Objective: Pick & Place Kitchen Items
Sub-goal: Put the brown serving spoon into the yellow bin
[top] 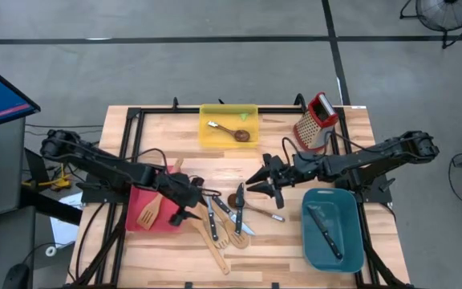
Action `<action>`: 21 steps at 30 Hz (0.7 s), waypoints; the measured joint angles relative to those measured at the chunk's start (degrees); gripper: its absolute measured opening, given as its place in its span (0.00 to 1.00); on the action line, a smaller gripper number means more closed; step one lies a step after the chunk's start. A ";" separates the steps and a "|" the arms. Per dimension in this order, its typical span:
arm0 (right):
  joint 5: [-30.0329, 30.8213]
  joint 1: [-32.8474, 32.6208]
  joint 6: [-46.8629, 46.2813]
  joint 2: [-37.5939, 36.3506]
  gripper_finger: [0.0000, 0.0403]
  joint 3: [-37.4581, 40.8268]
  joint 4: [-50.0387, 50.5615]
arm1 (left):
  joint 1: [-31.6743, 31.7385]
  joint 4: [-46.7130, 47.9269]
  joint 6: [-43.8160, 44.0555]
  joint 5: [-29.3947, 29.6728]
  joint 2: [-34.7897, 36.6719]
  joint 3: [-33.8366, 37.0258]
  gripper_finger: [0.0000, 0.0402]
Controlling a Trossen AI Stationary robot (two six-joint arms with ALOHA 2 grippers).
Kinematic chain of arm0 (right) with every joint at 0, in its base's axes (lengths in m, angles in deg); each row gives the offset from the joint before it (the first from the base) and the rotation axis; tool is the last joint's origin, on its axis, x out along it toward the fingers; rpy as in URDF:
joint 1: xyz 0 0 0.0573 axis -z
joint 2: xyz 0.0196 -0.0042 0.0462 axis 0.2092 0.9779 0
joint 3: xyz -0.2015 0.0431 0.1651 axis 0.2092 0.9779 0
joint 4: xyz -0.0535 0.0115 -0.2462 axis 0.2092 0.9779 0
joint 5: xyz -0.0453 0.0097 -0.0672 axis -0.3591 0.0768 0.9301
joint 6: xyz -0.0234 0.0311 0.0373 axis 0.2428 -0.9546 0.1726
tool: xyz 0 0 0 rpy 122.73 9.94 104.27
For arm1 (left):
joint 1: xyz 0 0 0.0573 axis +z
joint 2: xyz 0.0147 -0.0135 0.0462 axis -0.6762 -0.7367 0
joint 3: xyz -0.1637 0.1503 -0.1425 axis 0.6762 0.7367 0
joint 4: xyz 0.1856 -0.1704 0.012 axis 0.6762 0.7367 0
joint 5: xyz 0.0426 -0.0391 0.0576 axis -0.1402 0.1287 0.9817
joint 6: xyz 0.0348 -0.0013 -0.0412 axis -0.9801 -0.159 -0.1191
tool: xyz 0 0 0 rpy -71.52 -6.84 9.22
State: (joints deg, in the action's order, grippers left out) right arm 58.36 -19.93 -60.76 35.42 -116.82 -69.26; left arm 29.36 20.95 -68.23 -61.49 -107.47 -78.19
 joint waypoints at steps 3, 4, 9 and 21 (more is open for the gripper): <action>3.82 0.00 -5.88 0.00 0.31 -0.42 7.58 | 0.00 0.12 4.21 1.65 0.55 0.02 0.56; 5.17 0.00 -8.21 0.00 0.30 -1.20 12.04 | 0.00 0.18 5.06 2.58 1.36 0.02 0.56; 8.55 -0.36 -16.75 1.63 0.25 -8.82 36.32 | 0.02 0.23 8.07 7.16 8.29 0.02 0.56; 12.47 -5.19 -13.74 20.91 0.18 -33.87 77.49 | 0.04 2.40 10.95 15.31 26.07 0.02 0.56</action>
State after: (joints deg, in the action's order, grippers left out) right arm 70.83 -25.13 -74.50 56.33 -150.69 8.23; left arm 29.40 23.35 -57.28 -46.18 -81.40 -78.17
